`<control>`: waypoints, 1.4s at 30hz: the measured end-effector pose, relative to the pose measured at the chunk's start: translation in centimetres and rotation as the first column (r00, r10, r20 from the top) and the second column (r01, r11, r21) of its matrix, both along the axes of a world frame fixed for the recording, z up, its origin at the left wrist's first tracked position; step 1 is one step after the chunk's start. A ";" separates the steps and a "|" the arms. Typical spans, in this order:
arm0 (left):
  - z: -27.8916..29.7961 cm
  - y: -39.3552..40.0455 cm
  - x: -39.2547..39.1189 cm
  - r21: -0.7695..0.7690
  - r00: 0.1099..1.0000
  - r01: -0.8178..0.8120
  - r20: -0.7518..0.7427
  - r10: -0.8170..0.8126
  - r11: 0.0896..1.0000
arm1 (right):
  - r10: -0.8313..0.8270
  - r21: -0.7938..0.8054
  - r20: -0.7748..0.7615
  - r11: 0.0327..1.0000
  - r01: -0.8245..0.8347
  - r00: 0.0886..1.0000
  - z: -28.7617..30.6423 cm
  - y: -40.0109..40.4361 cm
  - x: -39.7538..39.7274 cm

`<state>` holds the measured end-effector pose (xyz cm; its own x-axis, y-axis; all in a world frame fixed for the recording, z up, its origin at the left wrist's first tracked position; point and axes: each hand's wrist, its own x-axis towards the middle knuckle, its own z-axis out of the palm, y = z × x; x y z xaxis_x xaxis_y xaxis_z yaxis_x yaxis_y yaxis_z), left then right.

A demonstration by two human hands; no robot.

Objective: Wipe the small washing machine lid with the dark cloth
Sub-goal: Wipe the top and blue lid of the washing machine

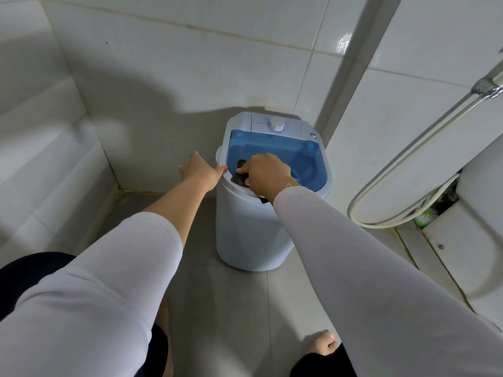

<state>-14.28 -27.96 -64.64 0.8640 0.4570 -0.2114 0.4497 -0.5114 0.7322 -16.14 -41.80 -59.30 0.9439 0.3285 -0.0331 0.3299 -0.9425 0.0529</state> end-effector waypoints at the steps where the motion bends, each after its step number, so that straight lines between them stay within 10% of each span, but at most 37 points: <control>1: 0.0 0.0 0.0 0.011 1.000 -0.008 0.004 0.008 1.000 | -0.004 0.000 0.000 1.000 0.004 1.000 0.1 -0.3 -0.1; 42: 2.5 -3.8 -1.2 0.252 0.986 0.164 -0.053 -0.155 0.954 | -0.333 0.100 0.006 0.938 0.331 0.943 -1.2 -15.7 0.6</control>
<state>-15.50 -31.80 -62.17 0.9247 0.3561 -0.1346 0.3681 -0.7459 0.5551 -15.55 -57.50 -60.47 1.0000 -0.0031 0.0053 -0.0029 -0.9992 -0.0395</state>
